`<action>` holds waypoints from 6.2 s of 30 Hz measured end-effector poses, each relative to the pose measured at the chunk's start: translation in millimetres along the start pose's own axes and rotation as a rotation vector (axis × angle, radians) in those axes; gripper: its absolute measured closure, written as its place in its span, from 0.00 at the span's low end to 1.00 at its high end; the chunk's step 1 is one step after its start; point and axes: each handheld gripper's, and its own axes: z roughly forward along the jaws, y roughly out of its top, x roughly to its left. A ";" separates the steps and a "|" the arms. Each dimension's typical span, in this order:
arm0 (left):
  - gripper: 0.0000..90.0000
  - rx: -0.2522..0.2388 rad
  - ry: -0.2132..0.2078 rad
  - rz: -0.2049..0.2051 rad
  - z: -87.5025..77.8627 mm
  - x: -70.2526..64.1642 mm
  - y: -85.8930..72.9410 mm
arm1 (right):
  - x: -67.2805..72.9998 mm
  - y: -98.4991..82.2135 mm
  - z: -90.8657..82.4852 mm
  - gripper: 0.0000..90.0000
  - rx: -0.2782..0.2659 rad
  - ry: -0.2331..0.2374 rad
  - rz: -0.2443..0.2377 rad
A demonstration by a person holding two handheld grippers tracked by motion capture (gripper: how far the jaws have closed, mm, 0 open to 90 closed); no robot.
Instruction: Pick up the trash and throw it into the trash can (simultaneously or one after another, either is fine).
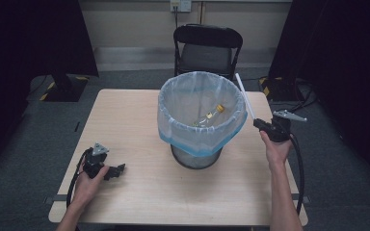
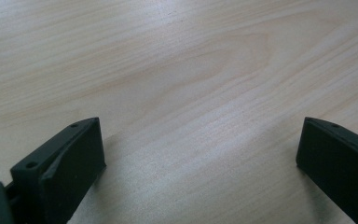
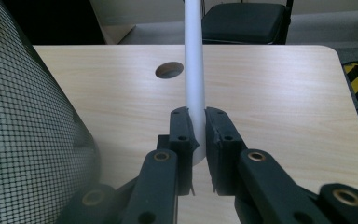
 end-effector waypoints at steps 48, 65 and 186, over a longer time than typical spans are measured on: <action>0.00 0.000 0.000 0.001 0.0 0.1 0.1 | 45.2 108.2 -55.9 0.91 -0.237 0.070 -0.106; 0.00 0.000 0.000 0.002 0.0 0.2 0.1 | 78.1 137.9 -81.5 0.91 -0.309 0.225 -0.141; 0.00 0.000 0.001 0.001 -0.1 0.1 0.0 | 61.5 125.4 -73.4 0.27 -0.230 0.205 -0.086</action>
